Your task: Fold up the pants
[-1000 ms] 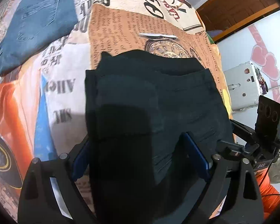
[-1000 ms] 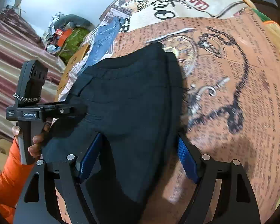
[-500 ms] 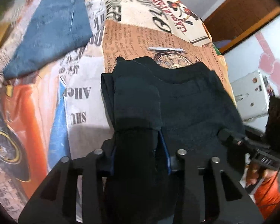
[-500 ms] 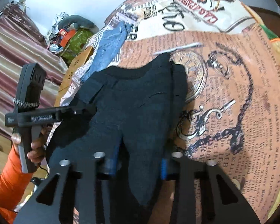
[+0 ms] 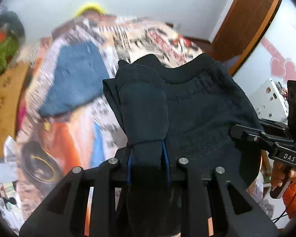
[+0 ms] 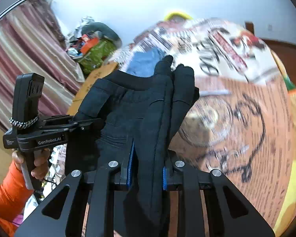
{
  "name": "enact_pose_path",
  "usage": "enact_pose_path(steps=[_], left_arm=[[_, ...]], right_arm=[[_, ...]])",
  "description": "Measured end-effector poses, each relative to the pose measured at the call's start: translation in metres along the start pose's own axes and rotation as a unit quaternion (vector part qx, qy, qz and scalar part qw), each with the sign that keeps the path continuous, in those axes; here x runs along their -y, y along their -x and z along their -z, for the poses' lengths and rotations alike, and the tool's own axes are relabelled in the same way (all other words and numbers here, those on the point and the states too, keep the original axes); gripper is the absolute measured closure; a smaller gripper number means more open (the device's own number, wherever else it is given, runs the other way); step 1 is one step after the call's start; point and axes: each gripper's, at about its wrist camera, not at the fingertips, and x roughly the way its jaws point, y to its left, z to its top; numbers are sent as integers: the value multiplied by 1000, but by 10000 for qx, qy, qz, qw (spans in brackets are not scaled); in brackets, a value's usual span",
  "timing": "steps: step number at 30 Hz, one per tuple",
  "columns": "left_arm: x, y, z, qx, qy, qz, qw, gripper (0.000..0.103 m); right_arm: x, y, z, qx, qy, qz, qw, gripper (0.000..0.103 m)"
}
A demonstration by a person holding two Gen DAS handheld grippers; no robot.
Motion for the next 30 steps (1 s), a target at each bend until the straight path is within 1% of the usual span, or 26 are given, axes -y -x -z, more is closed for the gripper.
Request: enact_pose_path(steps=[4,8,11,15,17,19,22,25,30], left_arm=[[-18,30,-14,405,106,-101,9991,78],[-43,59,-33,841,227,-241,9959,78],[-61,73,-48,1087,294,-337,9931,78],[-89,80,-73,1316,428,-453,9893,79],[-104,80,-86,1512,423,-605,9857,79],[-117,76,-96,1680,501,-743,9817,79],[-139,64,-110,1793,699,-841,9777,79],[-162,44,-121,1775,839,-894,9765,79],[-204,-8,-138,1599,1103,-876,9770,79]], right_arm=[[-23,2,-24,266,258,-101,9993,84],[-45,-1,-48,526,552,-153,9970,84],[-61,-8,-71,688,739,-179,9947,84],[-78,-26,-102,837,974,-158,9916,84],[-85,-39,-118,901,1114,-98,9896,84],[-87,-53,-132,961,1114,-97,9891,84],[-89,-76,-149,1017,1097,-74,9887,84],[-89,-103,-163,995,1126,-10,9886,84],[-76,-153,-179,818,1046,80,9911,84]])
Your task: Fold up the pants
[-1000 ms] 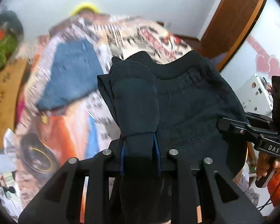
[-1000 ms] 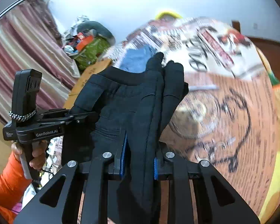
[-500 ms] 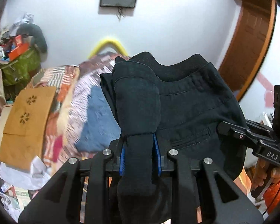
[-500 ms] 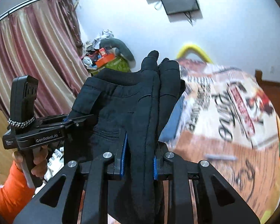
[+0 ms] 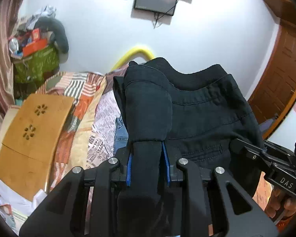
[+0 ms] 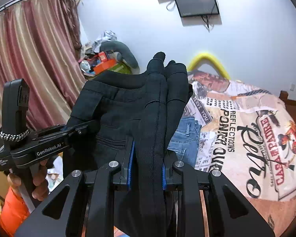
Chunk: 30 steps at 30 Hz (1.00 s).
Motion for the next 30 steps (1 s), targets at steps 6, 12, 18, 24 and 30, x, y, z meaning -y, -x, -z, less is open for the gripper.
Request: enact_pose_path(steps=[6,12,18,24,30], left_arm=[[-23,-73,13,-273,62,-70,9996,79],[-36,-147,36,-700,-105,-308,9970,79],[-46,-189,49,-1212,-289,-445,9912,73],[-42,-158,42,-1080,-446,-623,9912,70],[-31,-90,22,-774,-550,-573,9938,69]], right_arm=[[26,-58,14,-240,-206,118,9994,84],[49,-114,38,-633,-487,432,9959,84],[60,-129,49,-811,-542,644,9931,84],[70,-111,60,-1060,-661,818,9888,78],[64,-64,43,-948,-662,888,9893,78]])
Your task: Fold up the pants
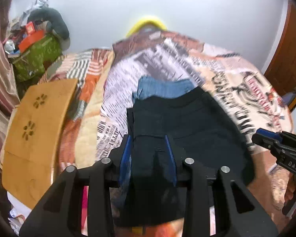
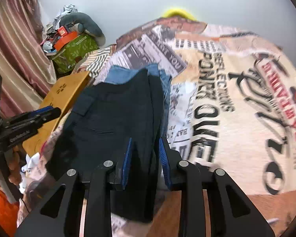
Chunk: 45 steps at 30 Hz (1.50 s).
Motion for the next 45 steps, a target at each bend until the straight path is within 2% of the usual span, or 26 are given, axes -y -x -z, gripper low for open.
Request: enact_pose_path(steps=[7,11,16,20,25,28,32,34,35,36,40,42,43,45], left_arm=[[17,129,3,835,73,329,9959,69],[32,220,18,1494,-14,640,9867,69],[51,311,47,2155,-168,676,9740,69],[64,365,82,2591,-205,590,9638,69],[77,408,129,2938,-214,358,9549,69],[83,425,153,3103,-177,222,9502,68],[90,436,178,3171,-94,259,9480,65],[93,439,187,3193,-98,156,9475,59],[92,441,190,3208,-81,126,9470,45],[92,441,194,3256,-58,128,9454,35],[91,446,205,3363,-16,125,9417,22],[90,448,208,3413,27,65,9399,8],[89,447,208,3437,49,41,9390,5],[89,449,212,3500,74,-22,9367,2]], right_arm=[[-44,120,-4,907,517,-133,9944,78],[-72,194,8,1533,771,-313,9847,78],[-108,277,39,2237,1015,-527,9679,78],[-130,327,70,2632,1117,-754,9553,78],[-151,371,112,3017,1303,-796,9411,78],[-161,384,132,3170,1390,-768,9350,78],[-173,387,151,3209,1479,-681,9330,77],[-175,386,156,3208,1456,-642,9337,65],[-176,388,160,3243,1411,-619,9333,49],[-177,390,163,3331,1347,-561,9315,38],[-177,393,169,3474,1218,-381,9290,21],[-175,395,171,3507,1150,-330,9288,14],[-175,396,174,3510,1136,-269,9291,12],[-174,396,175,3534,1107,-158,9288,0]])
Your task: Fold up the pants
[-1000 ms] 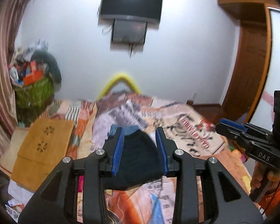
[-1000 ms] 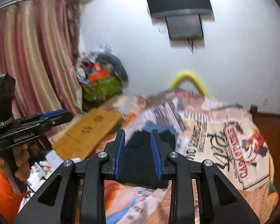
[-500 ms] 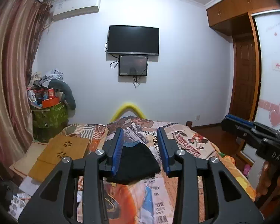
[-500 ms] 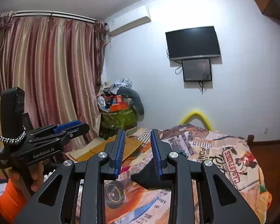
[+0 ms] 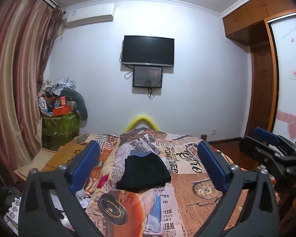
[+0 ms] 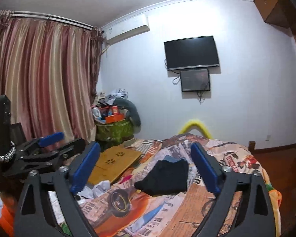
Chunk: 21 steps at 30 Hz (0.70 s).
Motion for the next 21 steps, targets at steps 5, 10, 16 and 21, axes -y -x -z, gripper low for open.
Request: enact_pose_path(steps=[5,10,16,21], left_arm=[[3,0,3,-4,-68,-62,10000,1],[5,-2,6,-28,-89,-65,9999,1],[6,-4,7,-19,-92,-104,9999,1],[6,-6,11,-26,-122,-122,9998,1]], right_arm=[[4,0,4,-75,-76,31,9999,0],[7,1,7,-105,-83,65,9999,0],[6,0,8,-158,-45,90,9998,0],[5,-1,8,-206,-22,148,9997,0]])
